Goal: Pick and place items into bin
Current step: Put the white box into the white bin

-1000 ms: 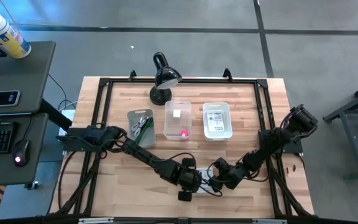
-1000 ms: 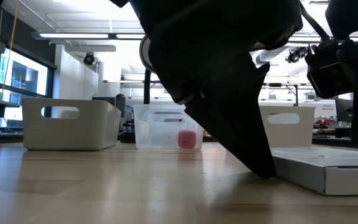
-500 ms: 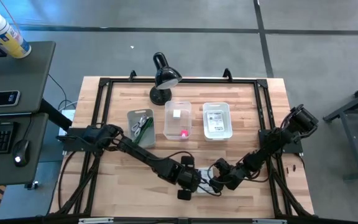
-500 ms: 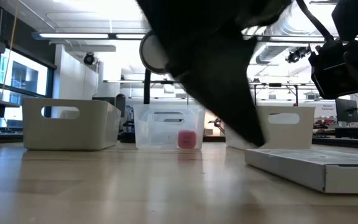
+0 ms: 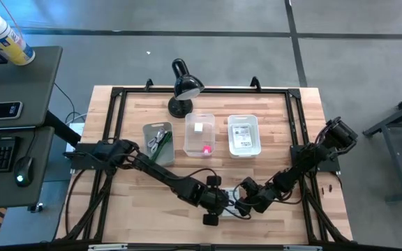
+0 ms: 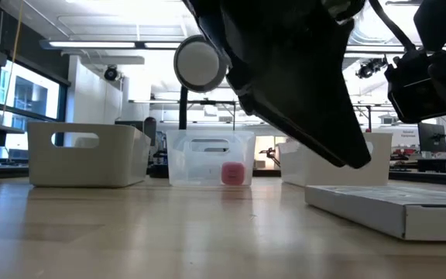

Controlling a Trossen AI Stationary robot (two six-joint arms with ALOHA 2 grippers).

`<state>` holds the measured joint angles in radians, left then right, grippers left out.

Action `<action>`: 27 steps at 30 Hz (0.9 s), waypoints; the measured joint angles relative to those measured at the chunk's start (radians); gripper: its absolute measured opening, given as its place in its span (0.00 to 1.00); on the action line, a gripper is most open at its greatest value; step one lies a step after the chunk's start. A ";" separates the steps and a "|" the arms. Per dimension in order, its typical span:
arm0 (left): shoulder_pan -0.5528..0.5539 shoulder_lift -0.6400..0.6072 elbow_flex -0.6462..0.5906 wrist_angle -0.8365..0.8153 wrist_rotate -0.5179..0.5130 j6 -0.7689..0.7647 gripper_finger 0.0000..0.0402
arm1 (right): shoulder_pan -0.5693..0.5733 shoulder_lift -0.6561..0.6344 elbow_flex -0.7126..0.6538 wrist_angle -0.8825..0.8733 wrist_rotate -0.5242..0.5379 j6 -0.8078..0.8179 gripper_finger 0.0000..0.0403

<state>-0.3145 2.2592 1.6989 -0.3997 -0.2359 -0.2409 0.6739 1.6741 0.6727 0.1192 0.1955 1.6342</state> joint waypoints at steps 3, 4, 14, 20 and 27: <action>0.000 0.014 0.002 -0.001 0.000 0.000 0.28 | 0.000 0.000 0.000 0.000 0.000 0.003 0.49; 0.000 0.016 0.000 -0.005 0.003 0.000 0.28 | -0.001 0.000 0.000 0.000 0.001 0.003 0.49; -0.007 0.030 0.003 -0.017 0.031 0.005 0.28 | -0.015 0.000 -0.001 0.013 0.015 0.000 0.49; -0.013 0.030 0.003 -0.035 0.030 0.024 0.28 | -0.015 0.000 -0.001 0.028 0.014 -0.001 0.49; -0.016 0.036 0.003 -0.046 0.019 0.027 0.28 | -0.015 0.000 -0.001 0.045 0.013 -0.001 0.49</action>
<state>-0.3302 2.2948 1.7024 -0.4457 -0.2165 -0.2140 0.6590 1.6741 0.6716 0.1642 0.2090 1.6329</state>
